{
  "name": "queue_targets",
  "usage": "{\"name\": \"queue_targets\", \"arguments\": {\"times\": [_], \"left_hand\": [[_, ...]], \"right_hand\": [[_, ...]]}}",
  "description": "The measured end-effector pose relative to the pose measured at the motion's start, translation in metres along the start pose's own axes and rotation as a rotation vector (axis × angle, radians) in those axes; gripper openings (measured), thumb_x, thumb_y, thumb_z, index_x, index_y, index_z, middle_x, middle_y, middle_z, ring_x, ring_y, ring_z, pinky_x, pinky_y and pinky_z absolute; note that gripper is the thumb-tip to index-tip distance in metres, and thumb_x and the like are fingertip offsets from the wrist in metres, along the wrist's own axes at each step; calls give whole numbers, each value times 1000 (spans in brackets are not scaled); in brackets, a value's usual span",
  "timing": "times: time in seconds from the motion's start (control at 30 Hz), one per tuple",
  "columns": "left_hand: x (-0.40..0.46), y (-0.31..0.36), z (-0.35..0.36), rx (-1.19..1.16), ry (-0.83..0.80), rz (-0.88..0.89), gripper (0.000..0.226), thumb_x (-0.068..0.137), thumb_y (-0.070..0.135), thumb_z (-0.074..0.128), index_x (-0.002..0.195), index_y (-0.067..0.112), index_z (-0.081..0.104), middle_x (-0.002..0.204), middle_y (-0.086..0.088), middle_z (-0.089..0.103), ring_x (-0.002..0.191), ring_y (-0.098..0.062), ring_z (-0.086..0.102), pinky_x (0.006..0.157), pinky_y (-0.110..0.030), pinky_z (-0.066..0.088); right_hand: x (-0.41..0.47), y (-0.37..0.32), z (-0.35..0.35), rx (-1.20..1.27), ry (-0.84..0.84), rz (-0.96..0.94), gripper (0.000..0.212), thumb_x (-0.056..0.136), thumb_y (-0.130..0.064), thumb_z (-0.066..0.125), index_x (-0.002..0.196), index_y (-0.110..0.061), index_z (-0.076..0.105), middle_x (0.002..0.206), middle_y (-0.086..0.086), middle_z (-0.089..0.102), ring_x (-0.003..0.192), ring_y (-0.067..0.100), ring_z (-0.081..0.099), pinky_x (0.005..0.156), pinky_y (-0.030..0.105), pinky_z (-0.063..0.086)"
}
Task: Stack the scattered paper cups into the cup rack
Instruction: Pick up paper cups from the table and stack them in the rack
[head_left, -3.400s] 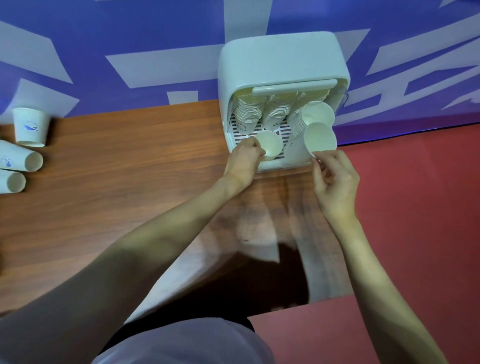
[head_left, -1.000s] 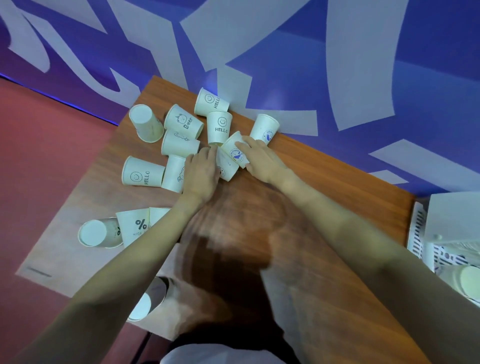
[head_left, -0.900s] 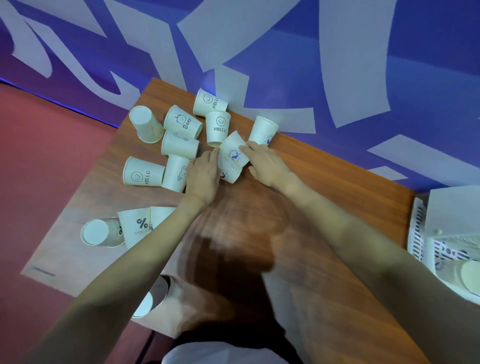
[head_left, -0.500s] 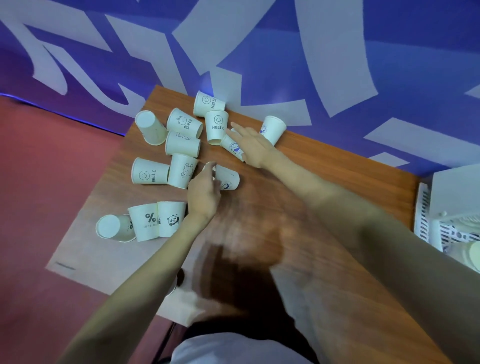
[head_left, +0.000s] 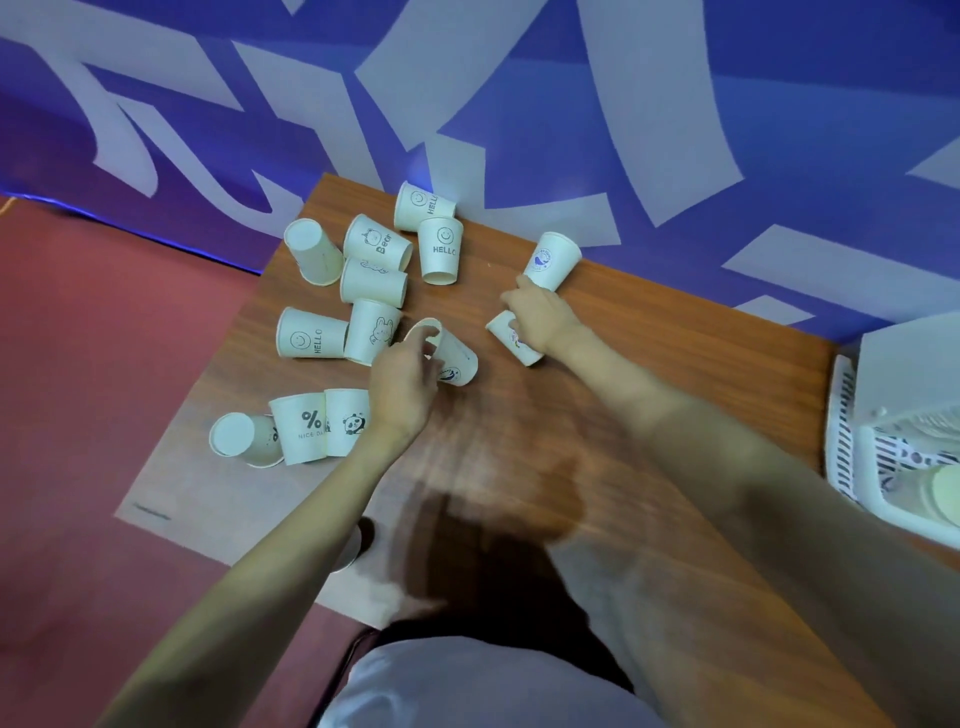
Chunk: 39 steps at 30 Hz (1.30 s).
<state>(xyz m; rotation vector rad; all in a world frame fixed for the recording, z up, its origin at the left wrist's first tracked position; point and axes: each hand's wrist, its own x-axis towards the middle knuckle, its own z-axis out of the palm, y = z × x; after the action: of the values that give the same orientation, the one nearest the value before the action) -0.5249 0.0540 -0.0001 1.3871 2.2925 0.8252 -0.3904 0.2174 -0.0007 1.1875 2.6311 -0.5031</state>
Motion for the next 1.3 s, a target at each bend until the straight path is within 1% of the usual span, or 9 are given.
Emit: {"name": "queue_targets", "arguments": {"times": [0.07,0.17,0.3,0.4,0.57,0.73,0.97,1.13,1.3], "left_hand": [[-7,5,3,25,-25,47,29,84,7,62,113,12,62,97,-10,71,88,-29,65,73,-34,49],[-21,18,8,14,-57,123,25,85,5,62,109,8,67,100,-15,71,93,-33,65,78,-39,52],[-44,44,24,28,-63,252,20,83,0,62,100,6,72,97,-15,73,88,-36,64,74,-30,44],[-60,72,40,31,-100,314,20,81,-2,64,98,4,72,94,-14,73,87,-36,65,74,-30,45],[-86,126,75,21,-193,446,19,82,-2,64,96,5,73,93,-13,73,87,-35,65,74,-34,48],[-114,186,115,26,-293,577,18,83,2,64,99,7,73,95,-11,73,90,-34,64,75,-35,49],[-152,259,161,-19,-384,691,19,81,2,67,97,9,74,90,-9,73,83,-33,64,74,-36,52],[-161,292,178,-27,-370,752,20,78,0,69,95,9,74,87,-9,72,80,-33,64,73,-37,52],[-161,314,189,-19,-341,767,18,81,2,67,97,9,74,91,-9,72,83,-33,64,77,-39,51]], "right_hand": [[-25,12,2,24,43,17,25,90,-7,57,114,-6,61,134,14,45,103,36,58,78,39,47],[-76,33,11,126,87,83,20,95,-14,52,109,-7,64,117,14,53,101,36,58,85,42,48],[-151,59,20,300,274,146,18,95,-13,53,104,-6,67,109,11,56,95,31,60,84,43,49],[-207,81,27,384,410,201,15,93,-12,58,99,-3,69,104,11,59,91,29,62,80,43,50],[-290,125,36,402,581,280,12,91,-10,61,96,-3,69,97,10,60,88,28,62,75,38,51],[-361,172,39,389,788,365,13,91,-9,60,99,-4,68,100,11,61,89,27,62,75,42,52],[-434,237,41,277,1100,583,16,93,-13,58,99,-4,71,98,15,63,90,29,64,71,36,51],[-451,285,43,249,1137,654,16,92,-10,58,100,-5,71,97,17,63,90,33,62,73,38,50],[-443,308,55,270,994,620,17,92,-8,56,102,-5,70,99,15,62,92,31,59,72,39,48]]}}
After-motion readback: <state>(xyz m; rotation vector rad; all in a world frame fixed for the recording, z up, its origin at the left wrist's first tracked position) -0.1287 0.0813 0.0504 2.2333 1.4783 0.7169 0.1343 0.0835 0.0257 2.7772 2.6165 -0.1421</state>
